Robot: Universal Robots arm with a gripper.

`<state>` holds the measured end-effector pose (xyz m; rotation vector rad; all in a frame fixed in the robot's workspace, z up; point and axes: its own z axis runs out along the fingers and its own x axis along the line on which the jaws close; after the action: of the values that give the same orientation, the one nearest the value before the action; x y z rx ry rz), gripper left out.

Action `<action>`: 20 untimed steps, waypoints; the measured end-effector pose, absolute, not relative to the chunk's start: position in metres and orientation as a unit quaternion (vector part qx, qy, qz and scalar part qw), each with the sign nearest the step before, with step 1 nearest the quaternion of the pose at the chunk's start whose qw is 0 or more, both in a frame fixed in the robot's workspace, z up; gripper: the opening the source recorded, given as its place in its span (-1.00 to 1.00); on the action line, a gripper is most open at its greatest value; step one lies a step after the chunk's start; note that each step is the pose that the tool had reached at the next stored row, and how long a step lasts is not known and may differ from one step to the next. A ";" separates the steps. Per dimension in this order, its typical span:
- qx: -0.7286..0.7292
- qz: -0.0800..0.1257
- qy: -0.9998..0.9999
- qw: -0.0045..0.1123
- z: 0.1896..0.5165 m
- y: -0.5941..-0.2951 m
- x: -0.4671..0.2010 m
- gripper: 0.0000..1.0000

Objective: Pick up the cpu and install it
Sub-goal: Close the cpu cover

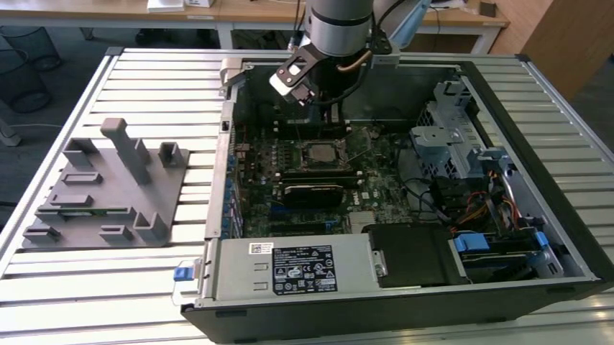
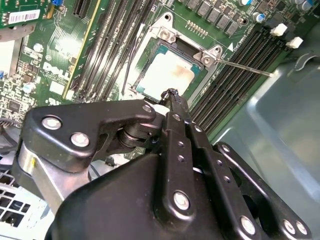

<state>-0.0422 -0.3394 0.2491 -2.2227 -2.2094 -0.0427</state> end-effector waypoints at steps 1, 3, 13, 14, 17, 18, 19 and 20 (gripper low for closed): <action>-0.709 -0.014 -0.705 0.004 0.250 -0.339 -0.042 -0.79; -0.709 -0.014 -0.705 0.004 0.253 -0.339 -0.042 -0.79; -0.709 -0.014 -0.705 0.004 0.254 -0.344 -0.042 -0.79; -0.709 -0.014 -0.705 0.004 0.255 -0.344 -0.042 -0.79; -0.709 -0.014 -0.705 0.004 0.261 -0.344 -0.042 -0.79; -0.709 -0.014 -0.705 0.004 0.263 -0.344 -0.042 -0.79; -0.709 -0.014 -0.705 0.004 0.266 -0.344 -0.042 -0.79; -0.709 -0.014 -0.705 0.004 0.269 -0.344 -0.042 -0.79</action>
<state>-0.0422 -0.3443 0.2688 -2.2229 -2.2095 -0.0433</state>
